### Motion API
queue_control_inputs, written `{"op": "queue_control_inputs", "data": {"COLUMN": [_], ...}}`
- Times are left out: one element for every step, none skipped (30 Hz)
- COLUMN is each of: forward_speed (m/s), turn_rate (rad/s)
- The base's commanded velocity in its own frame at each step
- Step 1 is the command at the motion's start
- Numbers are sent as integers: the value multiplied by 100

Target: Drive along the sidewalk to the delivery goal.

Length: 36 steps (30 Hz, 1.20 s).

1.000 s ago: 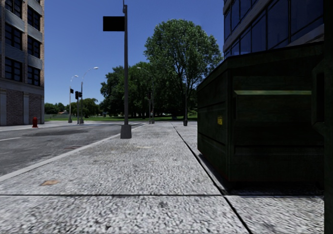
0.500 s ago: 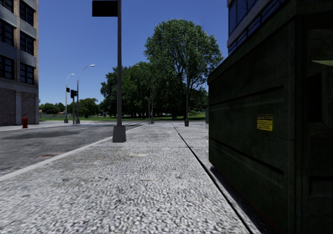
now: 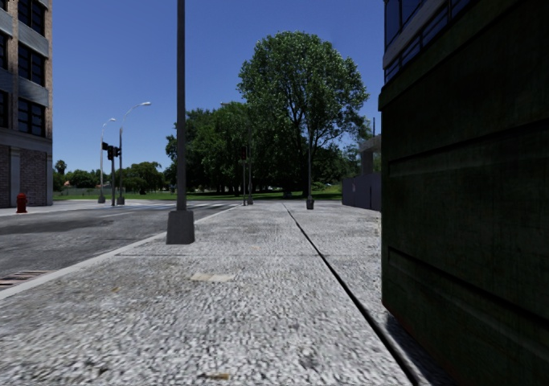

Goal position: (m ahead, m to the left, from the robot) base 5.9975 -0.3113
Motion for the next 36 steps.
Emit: {"op": "queue_control_inputs", "data": {"forward_speed": [200,200,200,200,200,200,200,200,200,200,200,200,200,200,200,200,200,200,200,200,200,200,200,200,200,200,200,200,200,200,200,200,200,200,200,200], "turn_rate": [0,0,0,0,0,0,0,0,0,0,0,0,0,0,0,0,0,0,0,0,0,0,0,0,0,0,0,-9,-18,-23,-23,-26,-35,-39,-39,-40]}}
